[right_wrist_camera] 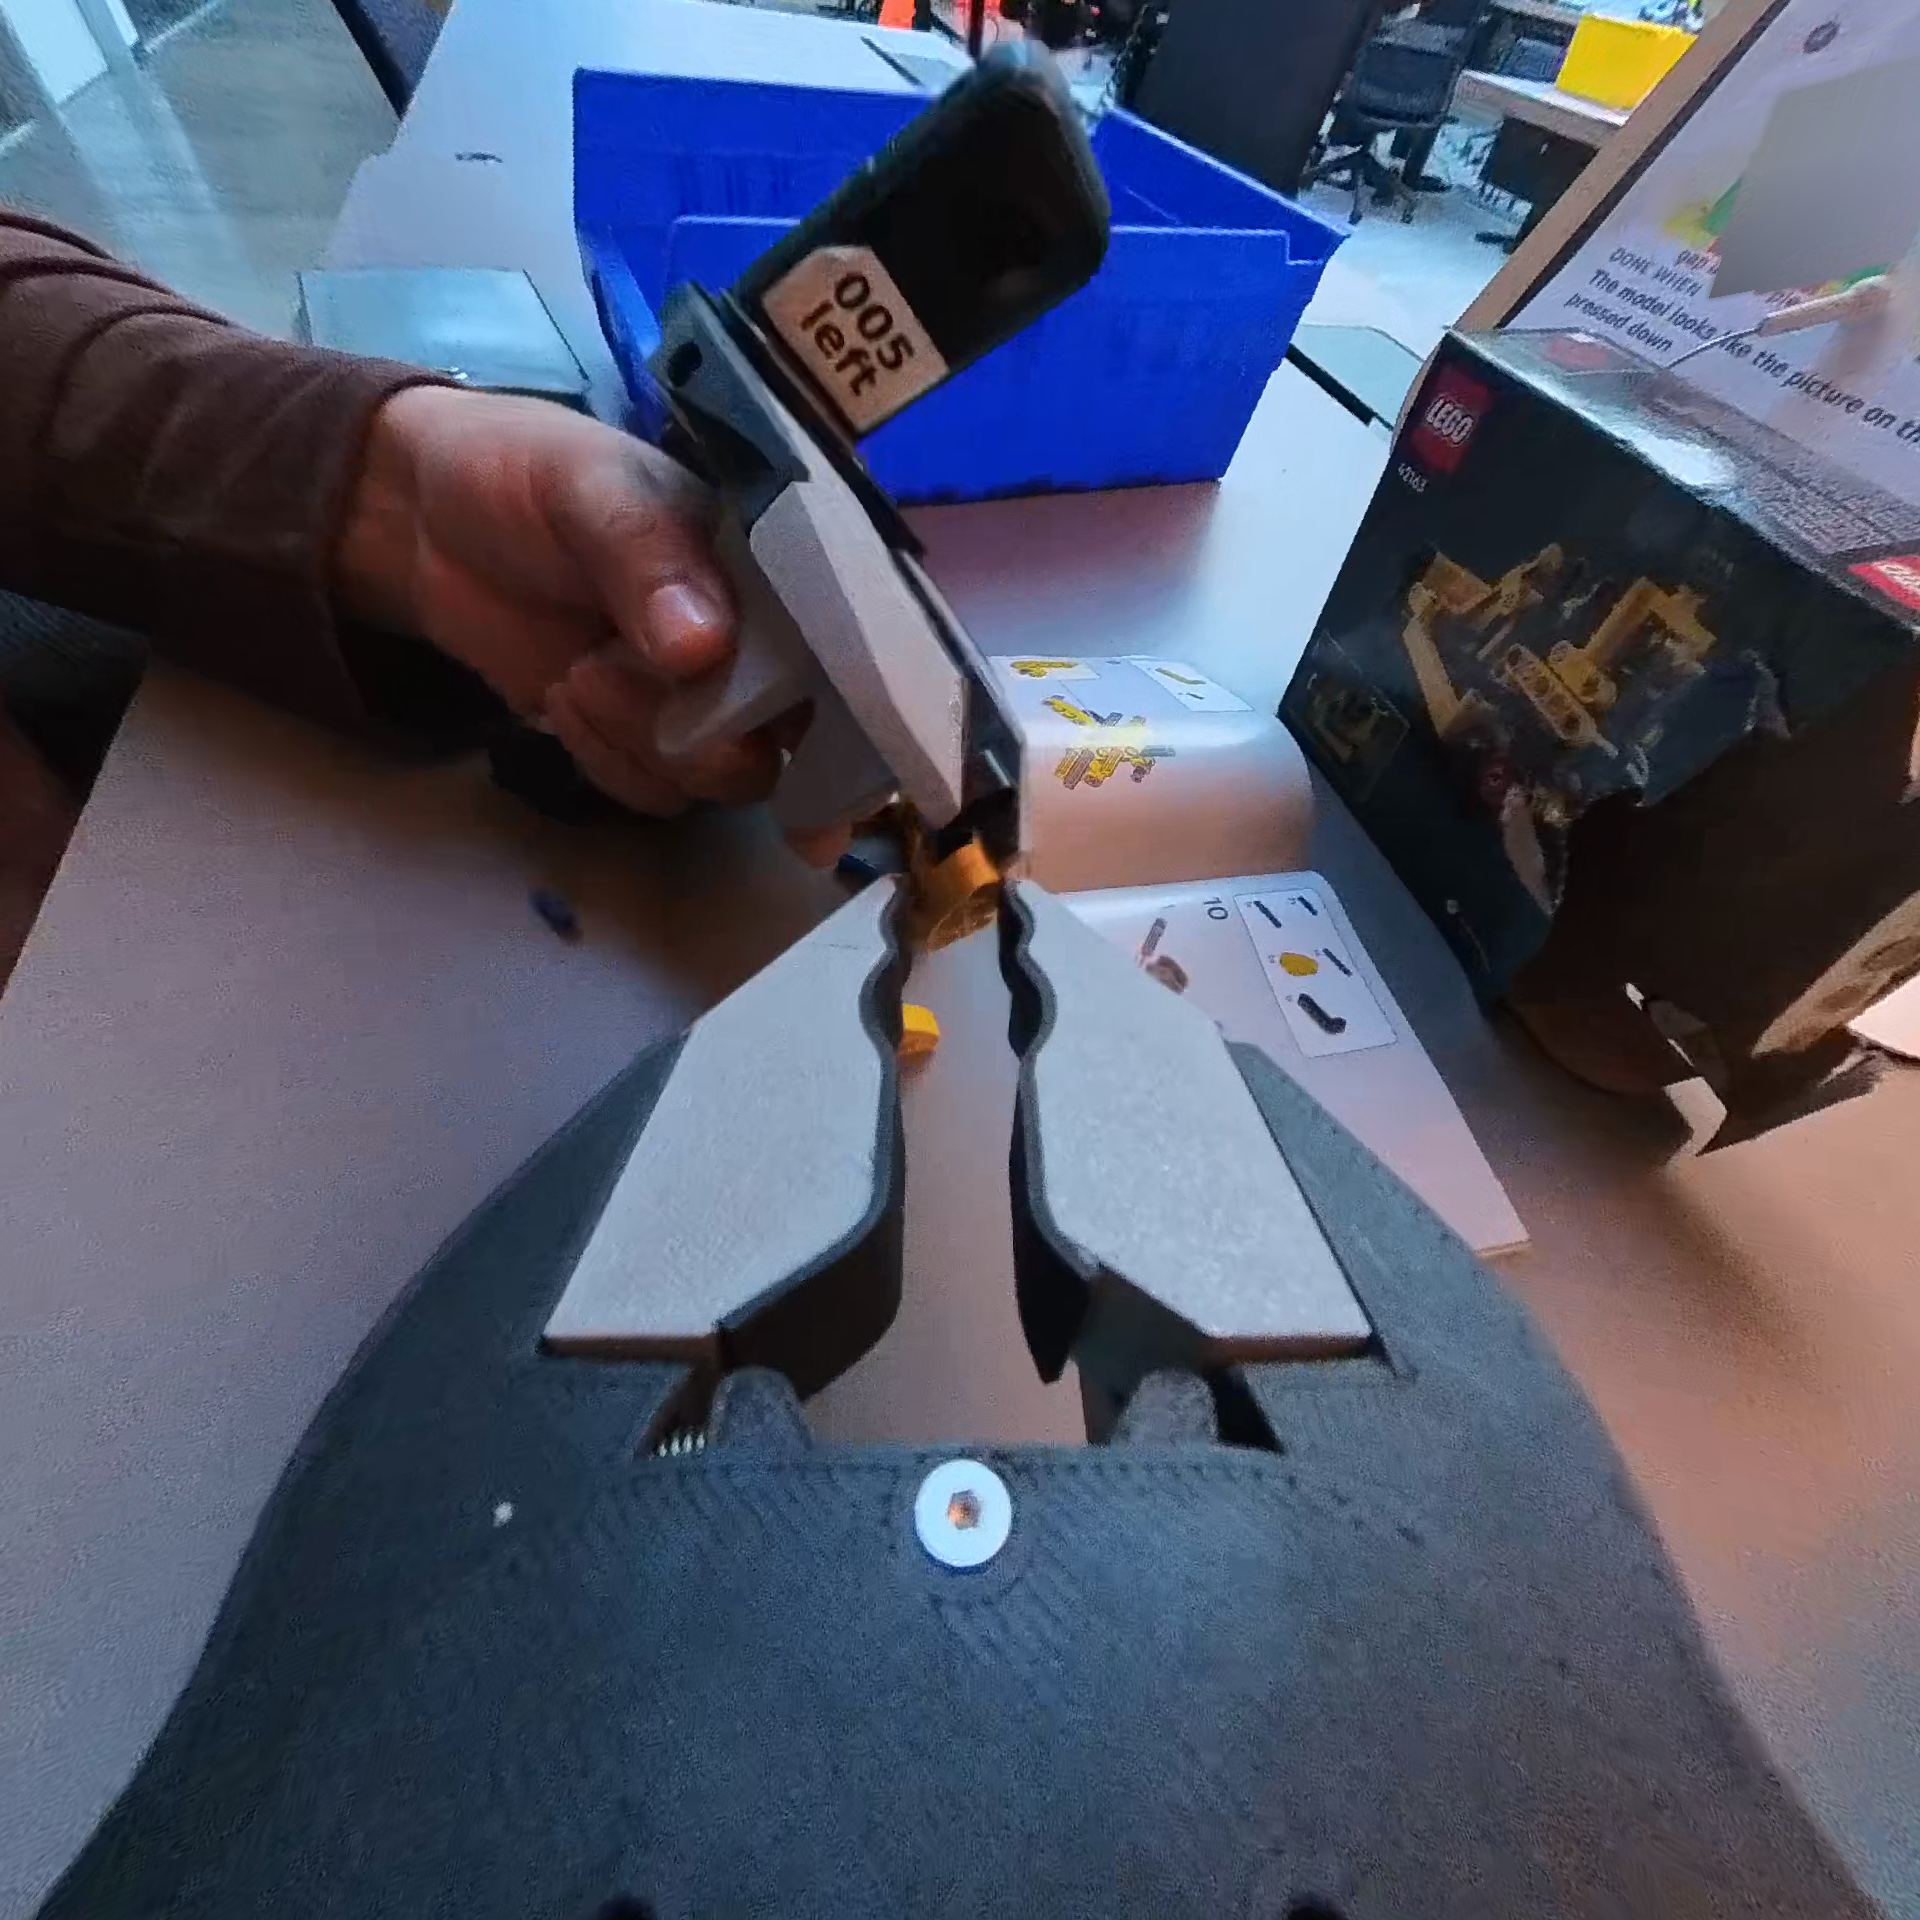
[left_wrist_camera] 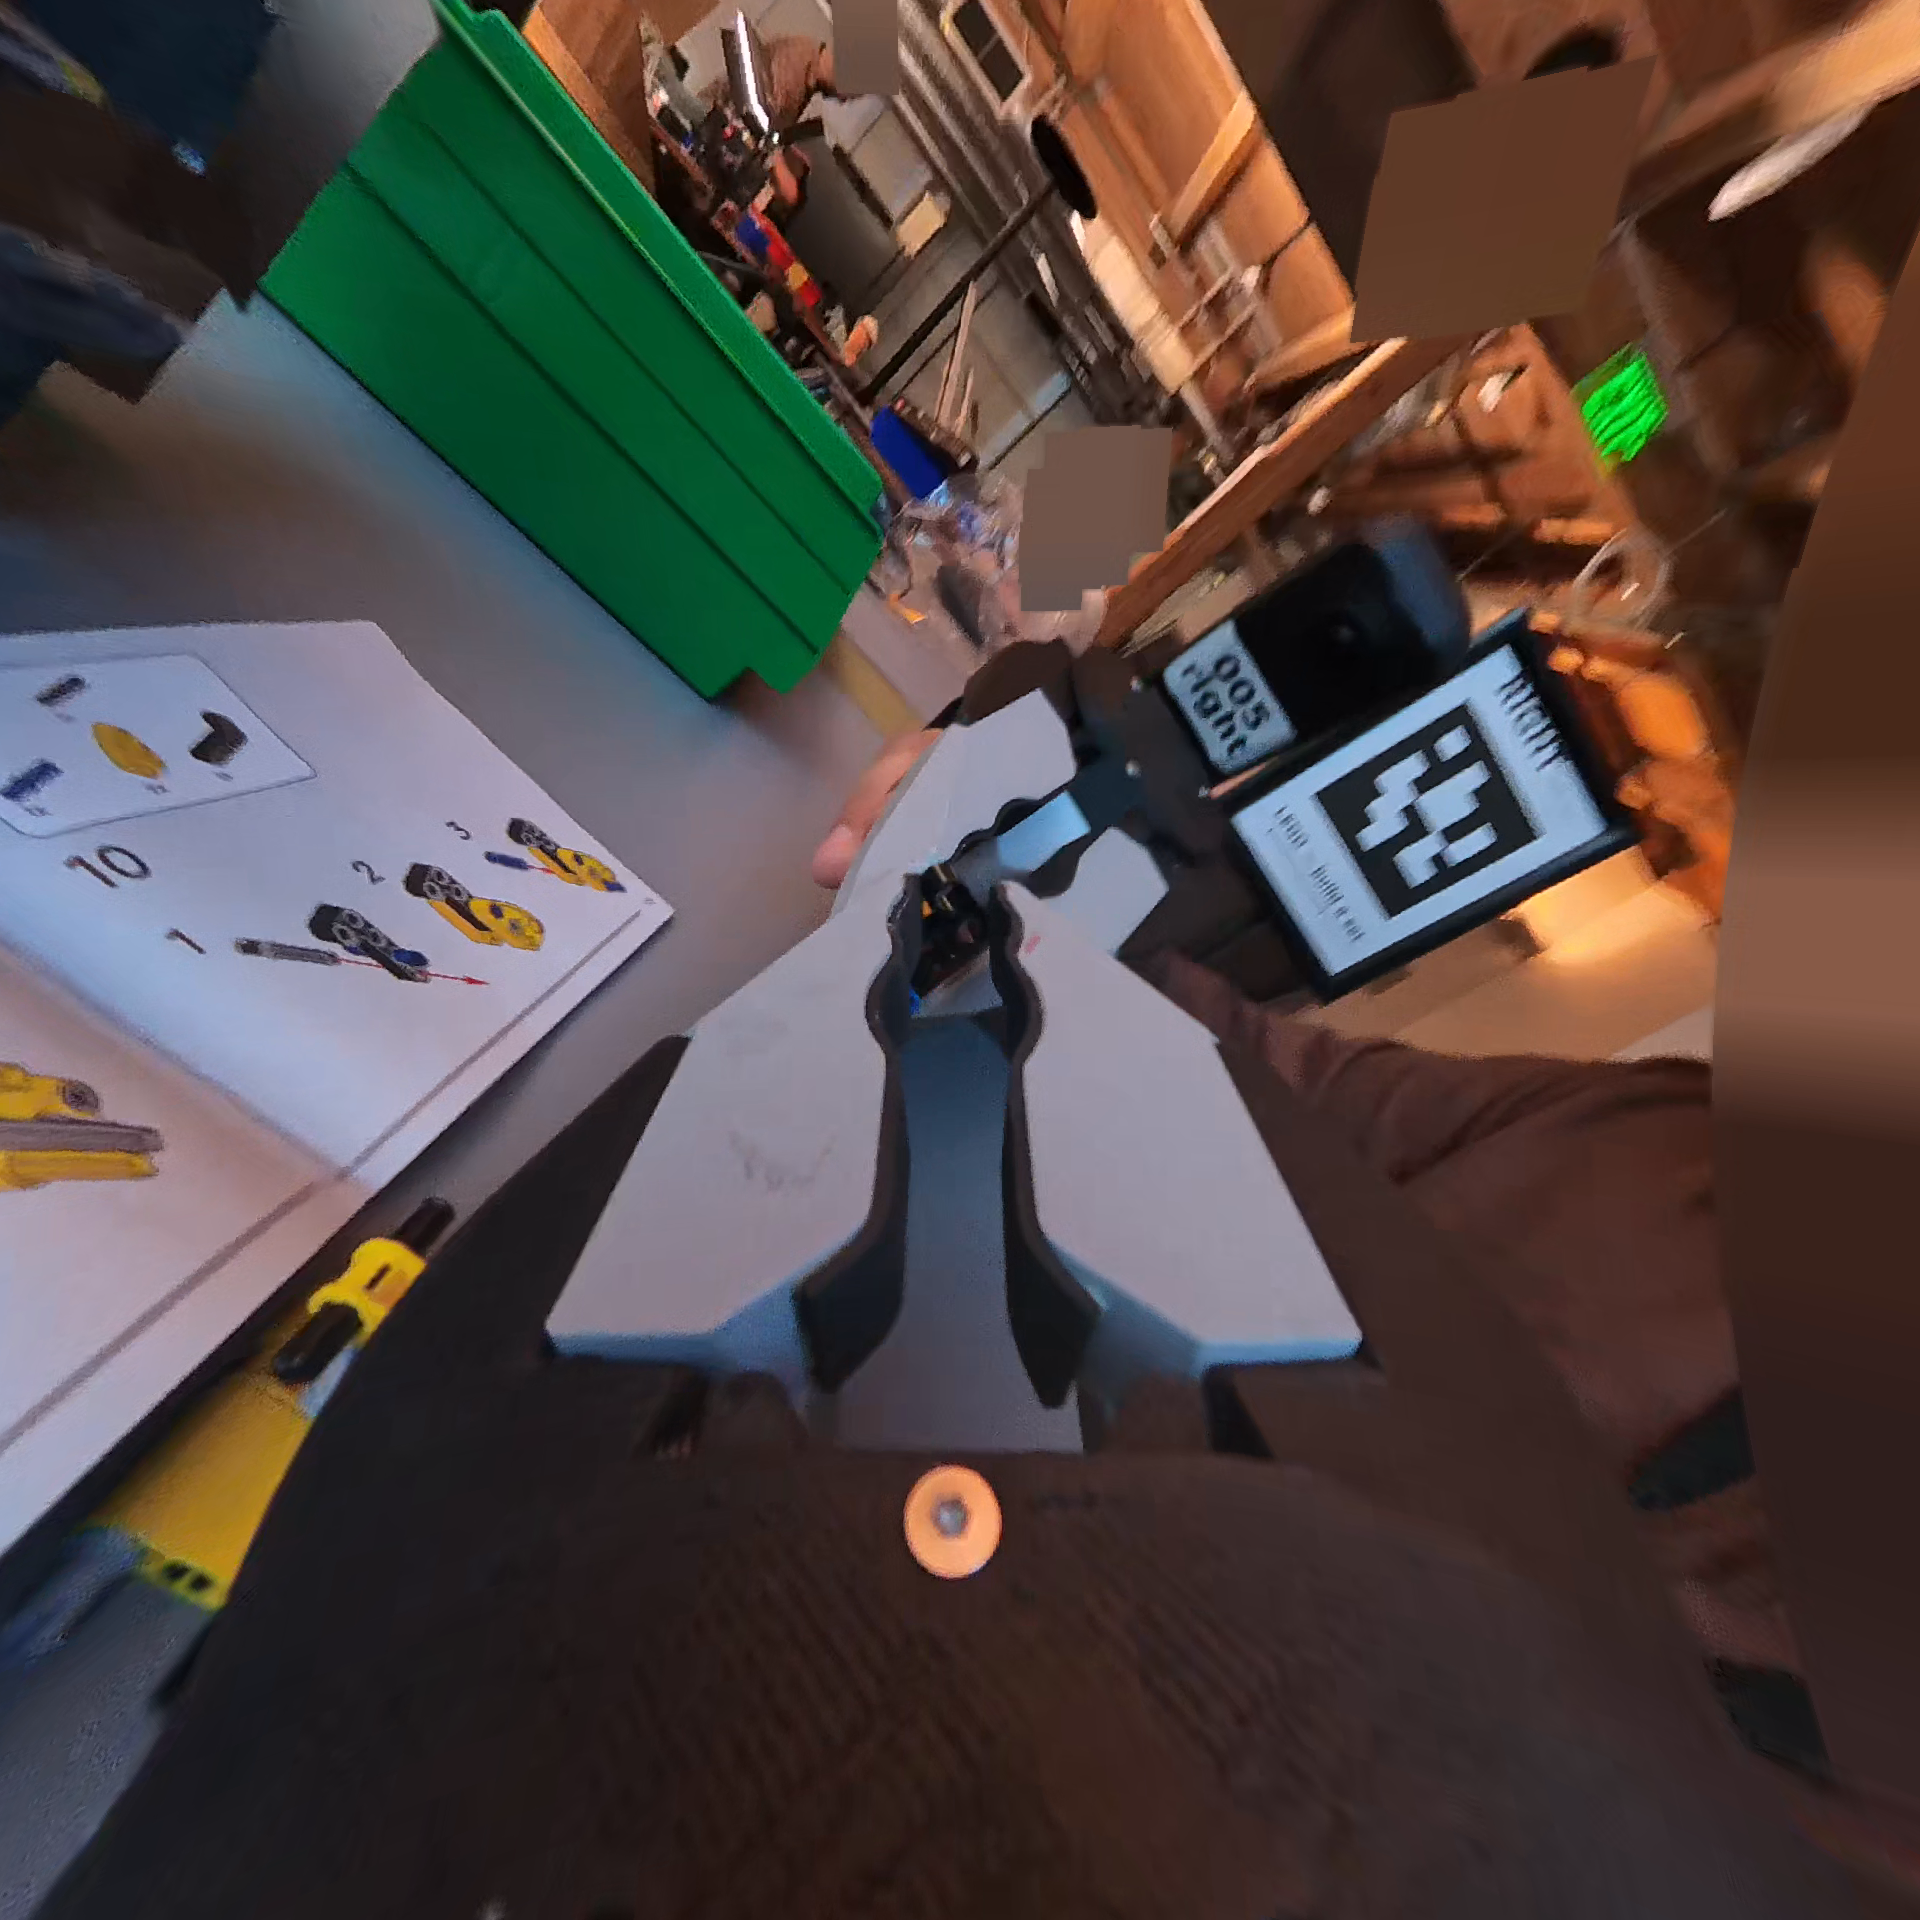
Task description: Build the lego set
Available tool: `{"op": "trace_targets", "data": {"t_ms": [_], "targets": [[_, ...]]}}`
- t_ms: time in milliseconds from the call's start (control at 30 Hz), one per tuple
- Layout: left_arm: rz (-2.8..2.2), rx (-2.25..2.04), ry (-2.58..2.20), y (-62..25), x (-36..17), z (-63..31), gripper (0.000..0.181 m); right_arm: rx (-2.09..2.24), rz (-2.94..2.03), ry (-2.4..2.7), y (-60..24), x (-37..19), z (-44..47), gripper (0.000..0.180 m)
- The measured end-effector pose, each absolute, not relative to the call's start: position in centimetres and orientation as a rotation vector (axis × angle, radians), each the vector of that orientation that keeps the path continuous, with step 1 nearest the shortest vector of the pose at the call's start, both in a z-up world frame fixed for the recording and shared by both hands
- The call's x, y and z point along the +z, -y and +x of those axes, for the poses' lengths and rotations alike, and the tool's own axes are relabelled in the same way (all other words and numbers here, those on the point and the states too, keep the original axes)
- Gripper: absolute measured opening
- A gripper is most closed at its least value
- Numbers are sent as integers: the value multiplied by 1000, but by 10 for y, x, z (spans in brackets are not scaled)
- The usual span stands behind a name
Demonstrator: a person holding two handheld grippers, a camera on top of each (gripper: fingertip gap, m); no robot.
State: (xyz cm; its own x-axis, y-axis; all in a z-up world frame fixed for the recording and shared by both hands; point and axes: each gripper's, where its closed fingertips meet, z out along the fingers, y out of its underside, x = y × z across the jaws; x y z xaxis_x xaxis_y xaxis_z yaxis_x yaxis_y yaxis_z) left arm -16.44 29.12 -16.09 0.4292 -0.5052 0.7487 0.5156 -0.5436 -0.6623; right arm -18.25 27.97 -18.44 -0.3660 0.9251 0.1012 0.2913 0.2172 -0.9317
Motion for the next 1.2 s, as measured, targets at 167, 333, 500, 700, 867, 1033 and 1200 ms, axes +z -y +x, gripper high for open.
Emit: {"op": "trace_targets", "data": {"t_ms": [167, 333, 500, 700, 867, 1033, 1200], "targets": [[-1818, -959, -217, -289, -168, -168, 17, 1114, -1153, 1845, -281, -189, -181, 12], [-1870, -808, -403, -284, -177, -159, 10, 1016, -1112, 1915, -278, -194, -177, 12], [-1842, -750, -459, -283, -176, -157, 10, 950, -1088, 1934, -276, -193, -177, 13], [-1766, -843, -391, -282, -164, -151, 10, 990, -1062, 1906, -273, -182, -175, 13], [-1689, -1014, -279, -278, -150, -156, 9, 902, -964, 1825, -272, -169, -178, 12], [-1679, -1117, -160, -279, -156, -166, 8, 1164, -1125, 1739, -274, -173, -184, 12], [-1612, -1219, -40, -282, -150, -171, 9, 1368, -1200, 1652, -278, -163, -184, 11]]}}
